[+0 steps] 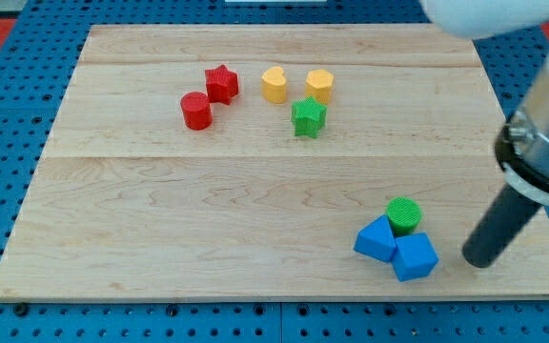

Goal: Move both the blue blocks to the bottom side of the red circle

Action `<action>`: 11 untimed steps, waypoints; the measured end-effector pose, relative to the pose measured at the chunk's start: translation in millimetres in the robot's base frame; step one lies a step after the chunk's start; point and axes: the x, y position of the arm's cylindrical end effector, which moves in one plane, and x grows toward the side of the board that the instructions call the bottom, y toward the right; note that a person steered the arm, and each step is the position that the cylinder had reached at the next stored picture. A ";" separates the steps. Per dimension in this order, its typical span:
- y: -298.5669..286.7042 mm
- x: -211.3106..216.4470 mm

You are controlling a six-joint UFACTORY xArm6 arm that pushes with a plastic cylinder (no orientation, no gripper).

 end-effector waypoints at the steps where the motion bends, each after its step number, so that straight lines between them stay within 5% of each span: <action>1: -35.7 15.5; 5: -197.9 -71.2; 11: -417.1 -113.6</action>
